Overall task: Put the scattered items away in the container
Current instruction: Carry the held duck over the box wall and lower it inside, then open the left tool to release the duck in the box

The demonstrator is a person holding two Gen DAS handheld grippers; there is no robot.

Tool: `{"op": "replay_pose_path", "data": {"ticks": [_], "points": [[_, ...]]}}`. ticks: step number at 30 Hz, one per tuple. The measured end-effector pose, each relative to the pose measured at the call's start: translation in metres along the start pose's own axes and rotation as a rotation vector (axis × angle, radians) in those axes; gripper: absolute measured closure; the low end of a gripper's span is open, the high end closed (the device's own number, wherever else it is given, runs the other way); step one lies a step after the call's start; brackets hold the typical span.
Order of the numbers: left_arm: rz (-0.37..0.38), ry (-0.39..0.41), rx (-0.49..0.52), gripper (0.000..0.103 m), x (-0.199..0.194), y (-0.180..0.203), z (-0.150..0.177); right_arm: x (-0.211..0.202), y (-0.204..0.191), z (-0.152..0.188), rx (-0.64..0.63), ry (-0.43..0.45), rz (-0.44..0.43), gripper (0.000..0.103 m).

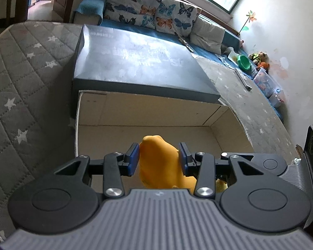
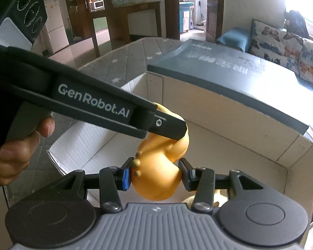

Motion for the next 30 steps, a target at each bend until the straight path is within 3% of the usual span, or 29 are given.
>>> {"op": "replay_pose_path", "data": {"ticks": [14,18,30], "points": [[-0.006,-0.03,0.005,0.061,0.011,0.003,0.007,-0.004,0.005,0.009,0.005,-0.008,0.003,0.055],[-0.006,-0.032,-0.005,0.061,0.012,0.002,0.008,-0.01,0.005,0.01,-0.002,0.006,-0.001,0.046],[-0.014,0.009,0.01,0.061,-0.009,0.014,0.013,-0.066,-0.002,0.029,-0.023,0.103,-0.001,0.039]]}}
Point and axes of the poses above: each gripper's, at about its wrist camera, not at the fingertips, and x roughly the way its jaws point, y to its right, z to its underside, the point moved 4 cm from there along x, roughly the way its jaws point, and after that the axes turned 10 degrees about x, right-handed, at the moved point
